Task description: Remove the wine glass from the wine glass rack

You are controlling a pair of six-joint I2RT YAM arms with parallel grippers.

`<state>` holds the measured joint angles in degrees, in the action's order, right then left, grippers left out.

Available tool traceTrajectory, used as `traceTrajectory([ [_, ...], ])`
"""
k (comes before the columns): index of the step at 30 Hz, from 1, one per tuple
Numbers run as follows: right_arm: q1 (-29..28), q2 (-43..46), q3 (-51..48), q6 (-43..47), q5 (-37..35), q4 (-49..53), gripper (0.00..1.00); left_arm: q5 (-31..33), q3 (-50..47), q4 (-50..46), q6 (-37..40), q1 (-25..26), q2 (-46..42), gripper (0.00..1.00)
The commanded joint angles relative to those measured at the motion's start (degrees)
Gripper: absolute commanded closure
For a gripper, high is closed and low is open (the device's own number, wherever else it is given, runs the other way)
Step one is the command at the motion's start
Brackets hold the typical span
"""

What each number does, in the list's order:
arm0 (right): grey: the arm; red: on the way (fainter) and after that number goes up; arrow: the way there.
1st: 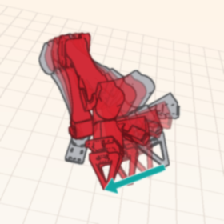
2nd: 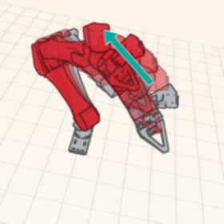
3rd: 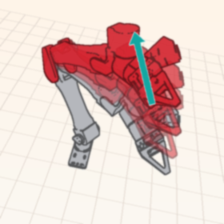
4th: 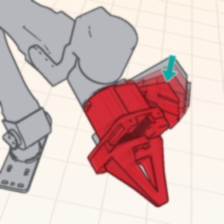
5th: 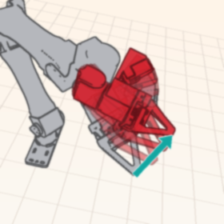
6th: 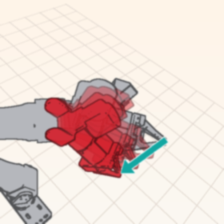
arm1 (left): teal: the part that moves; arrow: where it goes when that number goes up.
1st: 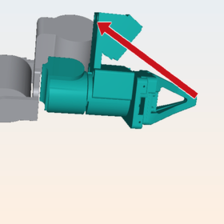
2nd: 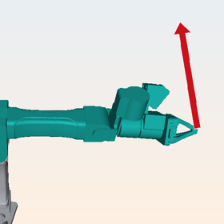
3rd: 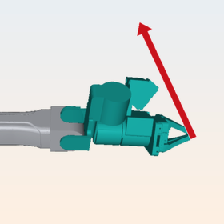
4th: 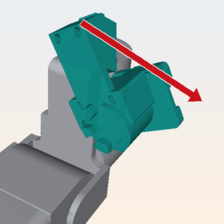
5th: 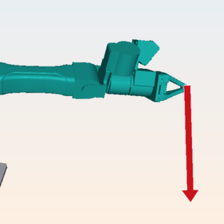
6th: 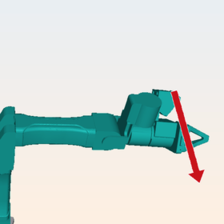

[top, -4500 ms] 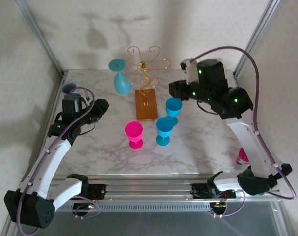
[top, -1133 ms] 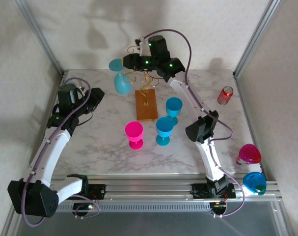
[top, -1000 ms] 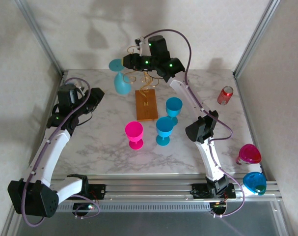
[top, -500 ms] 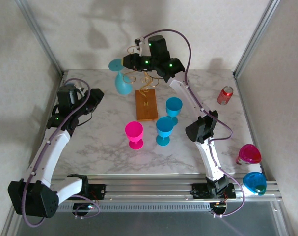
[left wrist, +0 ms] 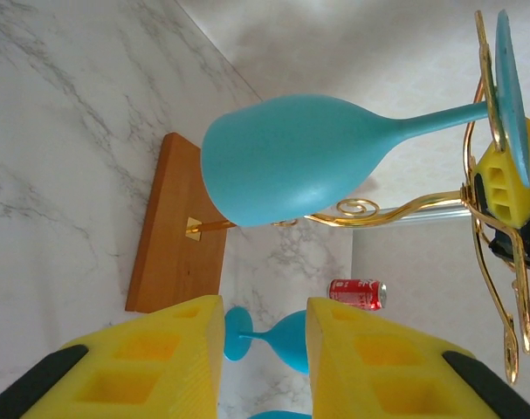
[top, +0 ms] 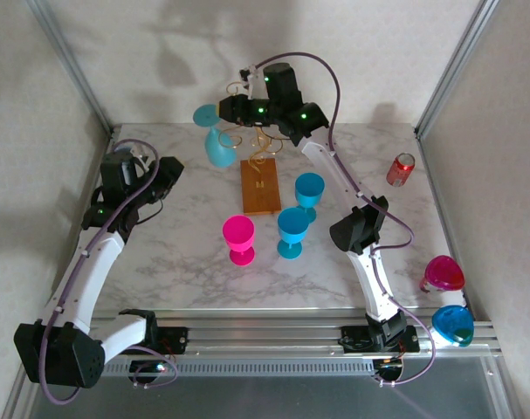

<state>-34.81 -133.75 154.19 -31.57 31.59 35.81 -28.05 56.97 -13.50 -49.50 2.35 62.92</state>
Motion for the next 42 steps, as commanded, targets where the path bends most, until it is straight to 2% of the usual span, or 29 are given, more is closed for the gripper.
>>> traceTrajectory([
  [1, -0.74, -1.14, 1.46, -0.83, 1.27, -1.62, 0.74, -1.14, -0.81, 1.10, -0.25, -0.77, -1.56, 0.70],
  [24, -0.63, -1.16, 1.42, -1.19, 1.32, -1.89, 0.81, -1.62, -1.16, 1.36, -0.25, -1.38, -1.71, 0.70],
  [42, -0.55, -0.03, -0.15, -2.06, 1.51, -3.62, 1.00, -1.65, -1.40, 1.20, -0.43, -1.66, -2.24, 0.70],
])
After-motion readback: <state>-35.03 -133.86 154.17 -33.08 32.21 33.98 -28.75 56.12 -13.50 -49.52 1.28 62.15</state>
